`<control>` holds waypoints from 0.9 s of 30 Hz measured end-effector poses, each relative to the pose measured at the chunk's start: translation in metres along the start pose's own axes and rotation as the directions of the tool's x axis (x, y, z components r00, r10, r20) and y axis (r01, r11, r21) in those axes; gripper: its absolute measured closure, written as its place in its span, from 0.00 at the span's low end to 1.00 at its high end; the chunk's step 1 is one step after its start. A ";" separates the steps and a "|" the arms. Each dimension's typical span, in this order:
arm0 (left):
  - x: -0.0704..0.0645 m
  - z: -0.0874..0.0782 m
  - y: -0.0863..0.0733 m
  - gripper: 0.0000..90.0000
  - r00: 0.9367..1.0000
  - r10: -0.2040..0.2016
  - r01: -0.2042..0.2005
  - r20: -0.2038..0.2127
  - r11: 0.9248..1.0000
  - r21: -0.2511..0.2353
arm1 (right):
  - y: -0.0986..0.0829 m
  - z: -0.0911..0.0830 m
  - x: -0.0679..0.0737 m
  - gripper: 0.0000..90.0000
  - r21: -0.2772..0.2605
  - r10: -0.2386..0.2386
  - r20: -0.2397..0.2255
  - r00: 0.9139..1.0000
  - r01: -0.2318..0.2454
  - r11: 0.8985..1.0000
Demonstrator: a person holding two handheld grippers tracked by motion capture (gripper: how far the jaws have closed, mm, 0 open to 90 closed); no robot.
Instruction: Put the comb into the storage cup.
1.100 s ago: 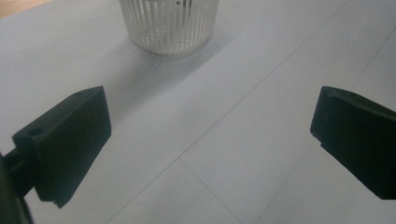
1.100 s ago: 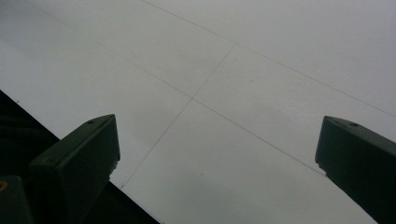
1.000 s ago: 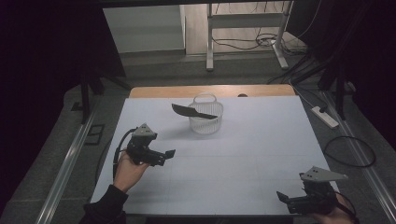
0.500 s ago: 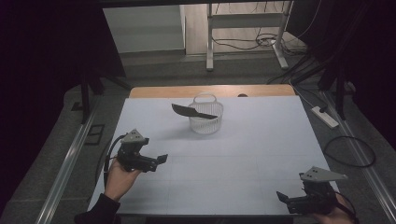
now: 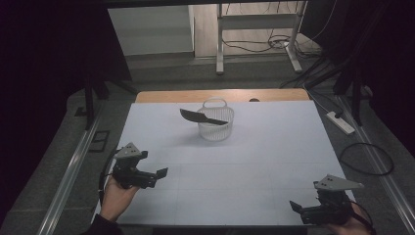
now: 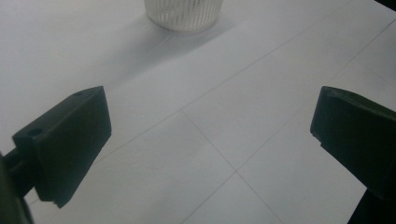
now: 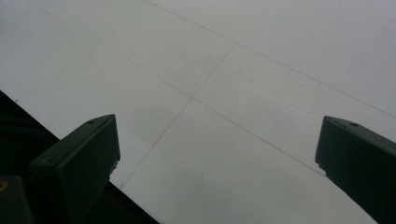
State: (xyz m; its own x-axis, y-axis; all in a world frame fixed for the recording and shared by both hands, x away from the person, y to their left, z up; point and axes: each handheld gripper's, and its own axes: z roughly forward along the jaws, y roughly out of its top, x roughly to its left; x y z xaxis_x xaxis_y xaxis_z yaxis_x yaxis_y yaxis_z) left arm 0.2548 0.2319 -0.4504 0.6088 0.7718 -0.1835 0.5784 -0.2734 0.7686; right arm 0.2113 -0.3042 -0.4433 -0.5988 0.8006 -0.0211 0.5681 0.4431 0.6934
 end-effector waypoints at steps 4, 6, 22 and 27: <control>0.000 -0.006 -0.005 0.00 1.000 -0.009 0.009 -0.003 1.000 -0.007 | 0.000 0.000 0.000 0.00 0.000 0.000 0.000 1.000 0.000 1.000; 0.000 -0.009 -0.008 0.00 1.000 -0.013 0.013 -0.001 1.000 -0.007 | 0.000 0.000 0.000 0.01 0.000 0.000 0.001 1.000 0.000 1.000; -0.007 -0.028 -0.025 0.00 0.999 -0.015 0.015 -0.029 1.000 -0.007 | 0.000 0.000 0.000 0.00 0.001 -0.001 0.004 1.000 0.001 1.000; -0.008 -0.033 -0.029 0.00 0.999 -0.016 0.016 -0.037 1.000 -0.006 | 0.000 0.000 0.000 0.00 0.001 0.001 0.004 1.000 -0.001 1.000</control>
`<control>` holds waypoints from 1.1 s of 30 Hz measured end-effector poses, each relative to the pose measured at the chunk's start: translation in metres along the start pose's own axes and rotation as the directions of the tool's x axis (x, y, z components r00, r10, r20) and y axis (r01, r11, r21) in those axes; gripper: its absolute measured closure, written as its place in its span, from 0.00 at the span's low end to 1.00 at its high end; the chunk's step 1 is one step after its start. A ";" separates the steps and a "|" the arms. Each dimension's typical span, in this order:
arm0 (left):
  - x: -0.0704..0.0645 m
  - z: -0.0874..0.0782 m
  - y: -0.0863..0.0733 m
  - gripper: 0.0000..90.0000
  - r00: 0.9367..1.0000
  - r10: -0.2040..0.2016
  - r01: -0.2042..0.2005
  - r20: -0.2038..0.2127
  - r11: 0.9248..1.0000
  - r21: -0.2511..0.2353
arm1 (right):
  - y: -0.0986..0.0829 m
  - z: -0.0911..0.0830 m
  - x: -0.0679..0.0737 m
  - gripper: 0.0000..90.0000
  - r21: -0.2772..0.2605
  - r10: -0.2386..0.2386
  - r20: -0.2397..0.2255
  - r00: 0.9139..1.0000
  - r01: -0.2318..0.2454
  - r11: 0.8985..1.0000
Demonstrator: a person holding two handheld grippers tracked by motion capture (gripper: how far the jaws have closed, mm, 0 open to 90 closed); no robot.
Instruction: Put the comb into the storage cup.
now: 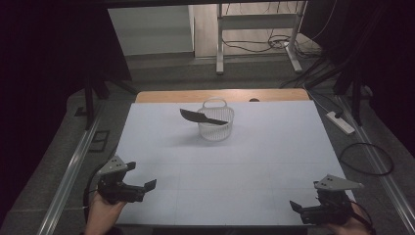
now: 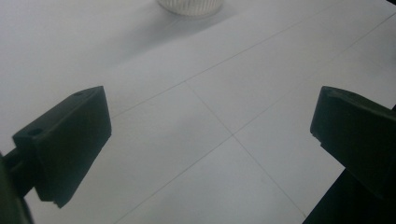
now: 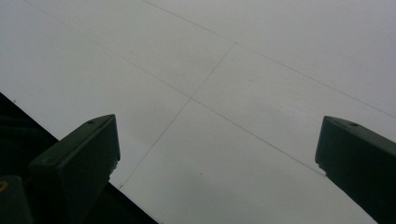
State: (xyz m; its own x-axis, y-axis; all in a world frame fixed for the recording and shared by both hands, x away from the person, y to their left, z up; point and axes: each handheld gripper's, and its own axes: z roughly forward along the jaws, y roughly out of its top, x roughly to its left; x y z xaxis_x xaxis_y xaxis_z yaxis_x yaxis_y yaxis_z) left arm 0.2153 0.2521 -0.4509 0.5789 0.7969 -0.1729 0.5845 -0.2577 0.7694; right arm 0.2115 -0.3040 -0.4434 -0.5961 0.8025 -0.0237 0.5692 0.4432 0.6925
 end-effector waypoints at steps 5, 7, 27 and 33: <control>-0.001 -0.005 -0.004 0.00 1.000 -0.002 0.002 -0.010 1.000 -0.003 | 0.000 0.000 0.000 0.00 0.000 0.001 0.001 1.000 -0.001 1.000; -0.002 -0.006 -0.006 0.00 1.000 -0.004 0.004 -0.013 1.000 -0.003 | 0.000 0.000 0.000 0.00 0.002 0.001 0.000 1.000 -0.001 1.000; -0.006 -0.022 -0.022 0.00 0.999 -0.014 0.014 -0.046 1.000 0.003 | 0.000 0.000 0.000 0.00 0.002 0.006 0.005 1.000 -0.006 1.000; -0.006 -0.024 -0.026 0.00 0.999 -0.022 0.022 -0.045 1.000 0.005 | 0.000 0.000 -0.001 0.00 0.005 0.013 0.010 1.000 -0.013 1.000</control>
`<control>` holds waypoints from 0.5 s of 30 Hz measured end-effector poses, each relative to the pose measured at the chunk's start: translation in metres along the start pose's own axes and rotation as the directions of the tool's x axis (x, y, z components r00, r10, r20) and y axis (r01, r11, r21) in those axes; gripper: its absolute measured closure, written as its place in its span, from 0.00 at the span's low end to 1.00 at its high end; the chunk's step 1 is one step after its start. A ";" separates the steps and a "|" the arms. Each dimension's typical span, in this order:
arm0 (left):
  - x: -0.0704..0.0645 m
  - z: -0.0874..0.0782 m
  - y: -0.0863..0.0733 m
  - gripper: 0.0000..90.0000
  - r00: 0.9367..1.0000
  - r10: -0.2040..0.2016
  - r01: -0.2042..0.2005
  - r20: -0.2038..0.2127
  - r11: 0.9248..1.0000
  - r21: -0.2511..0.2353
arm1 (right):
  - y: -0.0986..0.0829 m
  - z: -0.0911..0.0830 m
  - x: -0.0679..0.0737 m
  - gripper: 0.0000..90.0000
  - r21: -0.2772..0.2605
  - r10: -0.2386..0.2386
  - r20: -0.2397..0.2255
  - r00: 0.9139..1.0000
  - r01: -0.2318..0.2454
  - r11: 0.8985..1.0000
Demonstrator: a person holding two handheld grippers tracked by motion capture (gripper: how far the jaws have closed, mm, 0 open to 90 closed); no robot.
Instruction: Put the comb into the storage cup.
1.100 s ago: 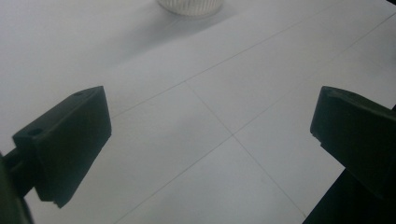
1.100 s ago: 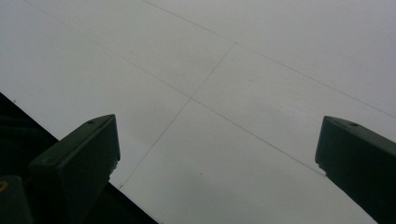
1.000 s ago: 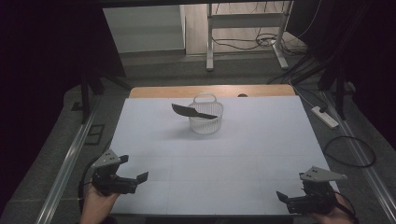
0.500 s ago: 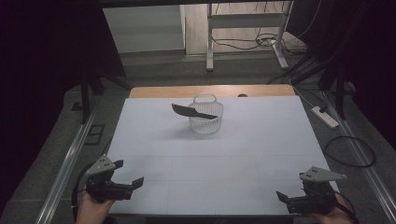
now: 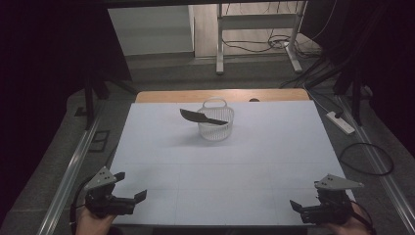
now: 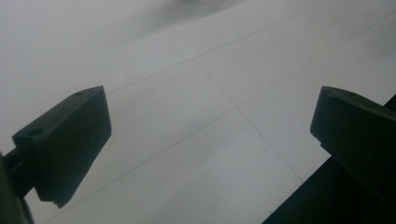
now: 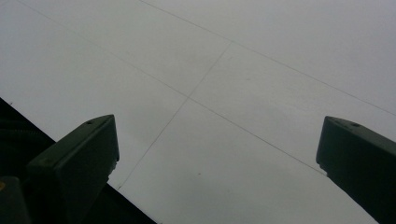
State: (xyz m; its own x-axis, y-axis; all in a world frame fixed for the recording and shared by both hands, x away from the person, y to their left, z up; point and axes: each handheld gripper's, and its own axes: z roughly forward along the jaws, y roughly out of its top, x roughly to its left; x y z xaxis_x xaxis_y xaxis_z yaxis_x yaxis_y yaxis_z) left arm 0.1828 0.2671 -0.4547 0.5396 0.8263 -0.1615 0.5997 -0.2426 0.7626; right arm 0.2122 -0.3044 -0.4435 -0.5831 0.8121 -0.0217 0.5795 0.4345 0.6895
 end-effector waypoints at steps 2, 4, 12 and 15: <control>0.000 -0.001 -0.001 0.00 1.000 0.000 0.000 0.000 1.000 0.002 | 0.000 0.000 0.000 0.00 0.000 0.000 0.000 1.000 0.000 1.000; 0.000 -0.001 -0.003 0.00 1.000 -0.005 0.005 -0.002 1.000 0.001 | 0.000 0.000 0.000 0.00 0.001 0.002 0.001 1.000 -0.002 1.000; 0.000 -0.005 -0.008 0.00 1.000 -0.014 0.014 -0.013 1.000 0.012 | 0.000 0.000 0.000 0.00 0.001 0.002 0.003 1.000 -0.002 1.000; 0.000 -0.006 -0.010 0.00 1.000 -0.013 0.014 -0.018 1.000 0.014 | 0.000 0.000 0.000 0.00 0.004 0.003 0.006 1.000 -0.003 1.000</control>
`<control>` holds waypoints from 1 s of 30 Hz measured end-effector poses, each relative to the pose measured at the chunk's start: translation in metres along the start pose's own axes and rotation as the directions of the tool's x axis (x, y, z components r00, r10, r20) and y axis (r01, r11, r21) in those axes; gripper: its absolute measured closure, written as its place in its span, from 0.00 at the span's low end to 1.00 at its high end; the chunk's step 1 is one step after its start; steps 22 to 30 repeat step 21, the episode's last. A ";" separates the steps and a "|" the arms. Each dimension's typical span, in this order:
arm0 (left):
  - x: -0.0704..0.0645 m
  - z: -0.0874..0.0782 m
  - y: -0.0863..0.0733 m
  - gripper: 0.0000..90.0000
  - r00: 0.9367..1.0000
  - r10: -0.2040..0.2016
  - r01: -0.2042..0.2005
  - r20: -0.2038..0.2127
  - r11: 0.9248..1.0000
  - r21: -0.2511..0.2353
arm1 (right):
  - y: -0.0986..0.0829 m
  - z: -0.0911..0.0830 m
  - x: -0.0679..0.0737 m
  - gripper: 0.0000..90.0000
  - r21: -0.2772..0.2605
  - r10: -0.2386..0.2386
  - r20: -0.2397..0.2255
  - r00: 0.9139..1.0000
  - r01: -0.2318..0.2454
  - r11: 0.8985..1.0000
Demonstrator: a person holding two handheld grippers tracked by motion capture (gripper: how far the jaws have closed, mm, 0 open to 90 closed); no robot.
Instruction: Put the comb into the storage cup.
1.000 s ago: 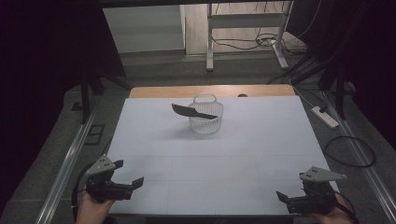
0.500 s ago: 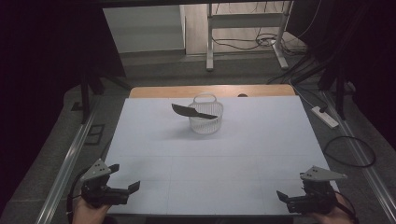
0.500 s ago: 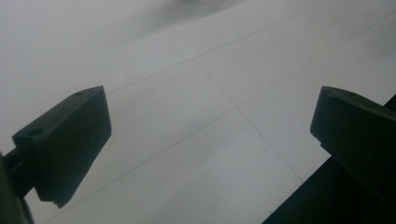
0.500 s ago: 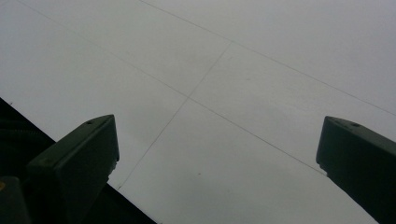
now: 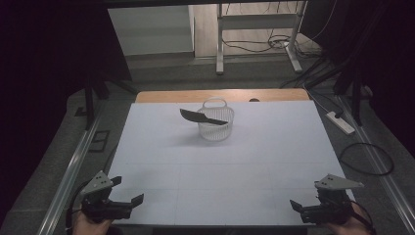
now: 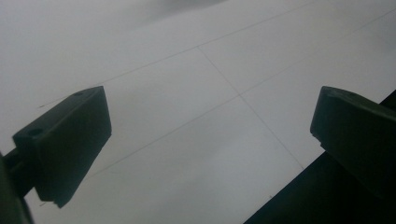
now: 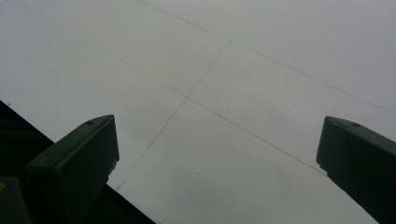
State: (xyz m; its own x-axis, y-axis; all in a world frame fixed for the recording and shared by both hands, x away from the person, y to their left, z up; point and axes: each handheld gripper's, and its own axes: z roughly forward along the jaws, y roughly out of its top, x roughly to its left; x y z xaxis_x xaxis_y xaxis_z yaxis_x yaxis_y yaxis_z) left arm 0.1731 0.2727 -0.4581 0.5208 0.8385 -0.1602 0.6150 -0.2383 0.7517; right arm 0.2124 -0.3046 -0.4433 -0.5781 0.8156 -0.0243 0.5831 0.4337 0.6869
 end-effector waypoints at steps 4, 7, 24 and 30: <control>-0.001 -0.001 -0.001 0.00 1.000 -0.002 0.002 -0.004 1.000 -0.001 | 0.000 0.000 0.000 0.00 0.000 0.002 0.002 1.000 -0.002 1.000; -0.001 -0.001 -0.001 0.00 1.000 0.000 0.000 -0.007 1.000 0.007 | 0.000 0.000 0.000 0.00 0.002 0.003 0.003 1.000 -0.003 1.000; -0.001 0.001 -0.001 0.00 1.000 -0.006 0.007 -0.007 0.999 0.034 | 0.001 0.001 0.000 0.00 0.008 0.010 0.010 1.000 -0.010 1.000; -0.001 0.001 -0.001 0.00 1.000 -0.006 0.007 -0.007 0.999 0.034 | 0.001 0.001 0.000 0.00 0.008 0.010 0.010 1.000 -0.010 1.000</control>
